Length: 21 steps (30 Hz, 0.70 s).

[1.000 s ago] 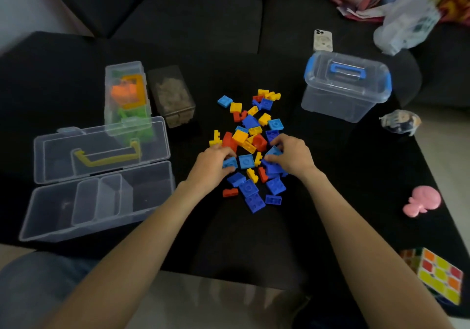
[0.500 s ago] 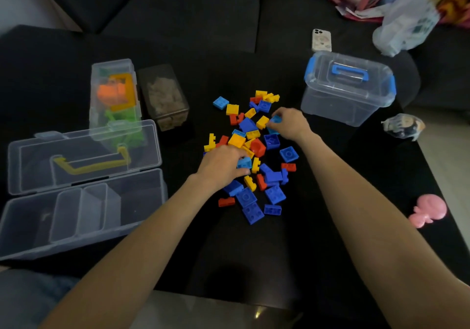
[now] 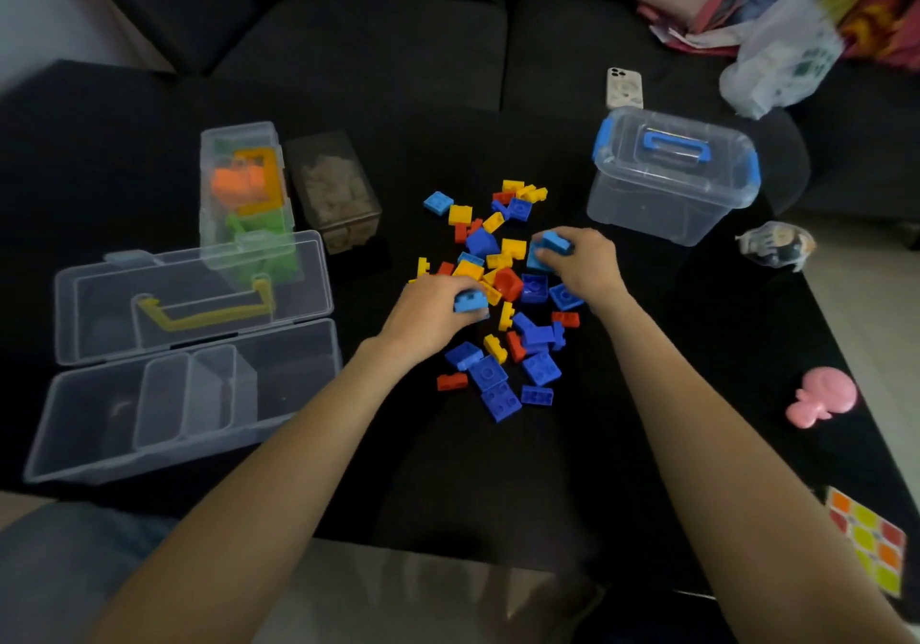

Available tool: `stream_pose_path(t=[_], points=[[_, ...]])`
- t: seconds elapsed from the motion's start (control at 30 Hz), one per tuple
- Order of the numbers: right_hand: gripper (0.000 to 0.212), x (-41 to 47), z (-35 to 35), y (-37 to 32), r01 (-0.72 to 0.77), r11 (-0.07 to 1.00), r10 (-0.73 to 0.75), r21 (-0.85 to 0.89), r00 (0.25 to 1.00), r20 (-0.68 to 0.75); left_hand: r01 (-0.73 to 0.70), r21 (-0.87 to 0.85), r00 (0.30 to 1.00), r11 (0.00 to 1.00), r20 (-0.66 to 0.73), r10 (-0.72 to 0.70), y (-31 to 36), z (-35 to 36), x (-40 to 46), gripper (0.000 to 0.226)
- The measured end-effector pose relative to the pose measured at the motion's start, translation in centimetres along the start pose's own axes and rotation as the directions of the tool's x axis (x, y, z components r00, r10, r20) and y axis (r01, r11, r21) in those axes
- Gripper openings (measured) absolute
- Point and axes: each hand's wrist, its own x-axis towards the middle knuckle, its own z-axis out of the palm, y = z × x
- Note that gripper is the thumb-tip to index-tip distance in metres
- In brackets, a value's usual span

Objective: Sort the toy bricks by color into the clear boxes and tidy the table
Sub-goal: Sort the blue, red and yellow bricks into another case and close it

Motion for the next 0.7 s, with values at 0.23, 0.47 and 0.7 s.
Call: stream_pose_path(t=[0.23, 0.47, 0.7], points=[[0.028, -8.2, 3.4, -7.5, 0.189, 0.944, -0.192, 0.271, 0.981, -0.016, 0.027, -0.177, 0.967, 0.984, -0.246, -0.071, -2.1, -6.2, -8.0, 0.029], [0.027, -12.3, 12.3, -16.8, 0.290, 0.914, -0.354, 0.284, 0.912, 0.206, 0.339, -0.144, 0.879, 0.930, -0.303, -0.368, -10.0, -11.2, -17.0, 0.024], [0.010, -14.6, 17.1, -19.0, 0.258, 0.956, -0.290, 0.138, 0.904, 0.315, 0.370, -0.104, 0.888, 0.923, -0.253, -0.385, -11.3, -11.9, -17.8, 0.030]])
